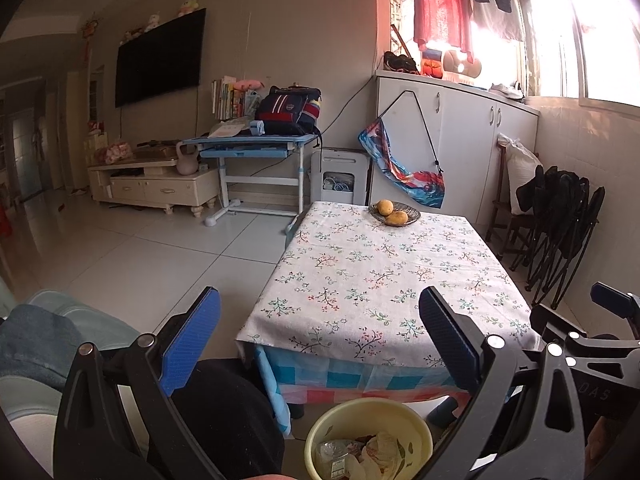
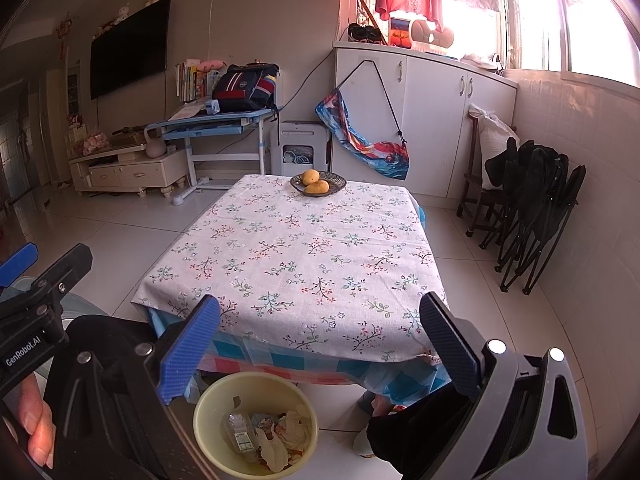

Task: Collect trash

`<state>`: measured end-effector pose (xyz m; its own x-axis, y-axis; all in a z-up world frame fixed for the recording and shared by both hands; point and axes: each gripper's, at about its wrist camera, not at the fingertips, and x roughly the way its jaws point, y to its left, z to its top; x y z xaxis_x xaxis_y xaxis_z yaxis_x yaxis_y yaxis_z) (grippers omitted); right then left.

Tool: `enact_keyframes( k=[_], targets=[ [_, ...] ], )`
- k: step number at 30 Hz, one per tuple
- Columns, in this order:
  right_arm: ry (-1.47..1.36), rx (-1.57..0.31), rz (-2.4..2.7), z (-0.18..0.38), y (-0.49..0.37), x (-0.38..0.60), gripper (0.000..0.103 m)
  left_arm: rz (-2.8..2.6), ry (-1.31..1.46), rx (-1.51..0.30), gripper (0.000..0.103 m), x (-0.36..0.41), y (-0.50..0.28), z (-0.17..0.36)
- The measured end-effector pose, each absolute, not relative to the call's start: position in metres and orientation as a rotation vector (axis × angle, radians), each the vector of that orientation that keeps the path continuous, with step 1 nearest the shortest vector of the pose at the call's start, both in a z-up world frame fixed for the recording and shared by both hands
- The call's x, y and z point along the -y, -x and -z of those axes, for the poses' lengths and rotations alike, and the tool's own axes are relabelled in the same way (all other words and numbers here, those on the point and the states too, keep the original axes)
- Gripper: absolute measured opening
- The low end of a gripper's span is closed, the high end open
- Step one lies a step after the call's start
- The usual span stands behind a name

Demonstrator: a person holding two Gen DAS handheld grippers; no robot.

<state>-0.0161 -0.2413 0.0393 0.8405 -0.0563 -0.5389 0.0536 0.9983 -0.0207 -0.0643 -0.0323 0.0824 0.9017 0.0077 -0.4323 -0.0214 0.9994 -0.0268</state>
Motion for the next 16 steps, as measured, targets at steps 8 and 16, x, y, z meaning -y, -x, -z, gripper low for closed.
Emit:
enact_keyframes(
  k=[8,16],
  targets=[
    [-0.003,-0.596,0.080,-0.035,-0.005,0.253,0.096,-0.032,-0.046,-0.483,0.096,0.035,0.056,-0.078],
    [0.007,-0.701,0.120,-0.009,-0.087,0.276,0.096,-0.054,-0.033,-0.584,0.096,0.017,0.028,-0.062]
  ],
)
